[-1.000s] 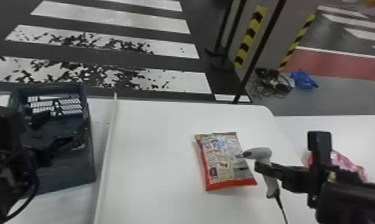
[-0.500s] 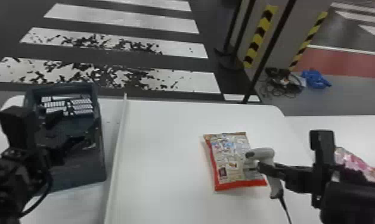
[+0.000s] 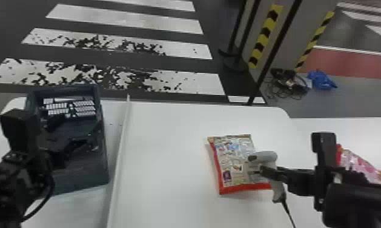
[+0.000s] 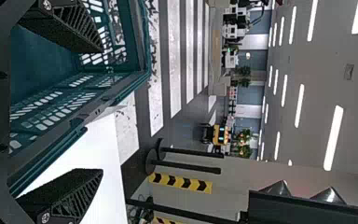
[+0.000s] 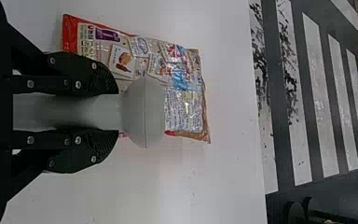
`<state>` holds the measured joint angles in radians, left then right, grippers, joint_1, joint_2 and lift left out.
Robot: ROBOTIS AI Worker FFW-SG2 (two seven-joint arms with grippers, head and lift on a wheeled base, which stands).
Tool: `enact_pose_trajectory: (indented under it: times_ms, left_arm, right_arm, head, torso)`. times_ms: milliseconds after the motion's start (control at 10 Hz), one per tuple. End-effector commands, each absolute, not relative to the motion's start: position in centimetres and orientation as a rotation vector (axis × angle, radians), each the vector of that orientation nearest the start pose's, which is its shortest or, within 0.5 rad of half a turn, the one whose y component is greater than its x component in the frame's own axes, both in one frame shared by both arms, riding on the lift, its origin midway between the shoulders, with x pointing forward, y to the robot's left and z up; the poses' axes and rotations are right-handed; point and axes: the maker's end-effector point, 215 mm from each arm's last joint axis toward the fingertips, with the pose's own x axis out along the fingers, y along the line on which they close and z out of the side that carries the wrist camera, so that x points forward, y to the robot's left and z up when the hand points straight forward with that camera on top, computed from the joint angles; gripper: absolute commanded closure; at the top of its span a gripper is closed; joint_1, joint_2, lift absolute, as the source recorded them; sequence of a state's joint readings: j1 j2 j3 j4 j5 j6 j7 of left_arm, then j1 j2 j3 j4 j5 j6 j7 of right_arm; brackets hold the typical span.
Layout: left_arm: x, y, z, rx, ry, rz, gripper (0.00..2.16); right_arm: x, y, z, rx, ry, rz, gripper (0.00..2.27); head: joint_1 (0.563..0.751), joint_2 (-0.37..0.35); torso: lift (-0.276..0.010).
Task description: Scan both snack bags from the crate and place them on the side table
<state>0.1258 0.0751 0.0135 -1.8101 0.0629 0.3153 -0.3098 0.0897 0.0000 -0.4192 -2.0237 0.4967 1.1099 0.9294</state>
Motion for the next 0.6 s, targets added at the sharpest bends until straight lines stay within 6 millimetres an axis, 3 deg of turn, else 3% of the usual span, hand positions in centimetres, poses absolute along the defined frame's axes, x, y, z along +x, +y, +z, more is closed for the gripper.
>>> enact_pose_trajectory:
  times_ms: [0,300,500]
  left_arm:
    - [54.6,18.6,-37.4,-0.019,0.203,-0.312,0.08]
    - [54.6,18.5,-37.5,-0.019,0.205,-0.313,0.08]
    - [54.7,18.6,-37.7,-0.02,0.207,-0.311,0.08]
  right_arm:
    - [42.7,-37.4,-45.0,0.126,0.809,0.12,2.24]
    - [43.2,-40.4,-43.3,0.133,0.761,0.06,2.24]
    - [43.7,-44.1,-43.6,0.145,0.737,-0.002,2.24]
  head:
    - [0.695,-0.208]
    - [0.695,-0.224]
    - [0.695,-0.244]
  torso:
    - [-0.098]
    - [-0.098]
    - [-0.098]
